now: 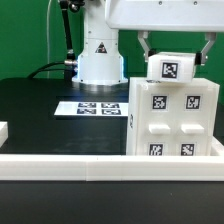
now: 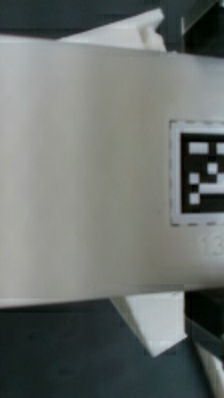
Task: Assemble cabinet
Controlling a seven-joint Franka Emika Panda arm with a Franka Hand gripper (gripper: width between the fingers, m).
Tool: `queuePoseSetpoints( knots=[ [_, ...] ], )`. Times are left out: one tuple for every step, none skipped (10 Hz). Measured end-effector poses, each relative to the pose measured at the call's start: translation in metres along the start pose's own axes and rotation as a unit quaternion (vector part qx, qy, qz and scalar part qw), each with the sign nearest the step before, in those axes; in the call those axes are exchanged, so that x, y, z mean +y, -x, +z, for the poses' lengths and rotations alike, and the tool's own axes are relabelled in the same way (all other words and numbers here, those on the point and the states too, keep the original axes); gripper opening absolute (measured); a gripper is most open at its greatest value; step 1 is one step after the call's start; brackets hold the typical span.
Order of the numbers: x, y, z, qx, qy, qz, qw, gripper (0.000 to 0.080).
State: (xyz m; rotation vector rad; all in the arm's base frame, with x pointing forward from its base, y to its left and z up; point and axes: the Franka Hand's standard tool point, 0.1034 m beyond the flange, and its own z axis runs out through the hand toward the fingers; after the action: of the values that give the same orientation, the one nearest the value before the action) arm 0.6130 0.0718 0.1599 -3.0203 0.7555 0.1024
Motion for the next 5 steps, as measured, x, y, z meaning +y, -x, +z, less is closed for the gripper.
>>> queuePoseSetpoints(
  knots=[
    [-0.0002, 0.0001, 0.0, 0.0, 0.0, 0.042, 0.999, 0.056],
    [-0.0006, 0.0004, 0.0, 0.0, -0.001, 0.089, 0.996, 0.056],
    [-0.0012, 0.0008, 0.0001, 0.0, -0.001, 0.14, 0.99, 0.056],
    [-0.0026, 0.0013, 0.0002, 0.0, -0.002, 0.2, 0.98, 0.056],
    [-0.0041, 0.0006, 0.0, 0.003, -0.006, 0.252, 0.968, 0.056]
  ],
)
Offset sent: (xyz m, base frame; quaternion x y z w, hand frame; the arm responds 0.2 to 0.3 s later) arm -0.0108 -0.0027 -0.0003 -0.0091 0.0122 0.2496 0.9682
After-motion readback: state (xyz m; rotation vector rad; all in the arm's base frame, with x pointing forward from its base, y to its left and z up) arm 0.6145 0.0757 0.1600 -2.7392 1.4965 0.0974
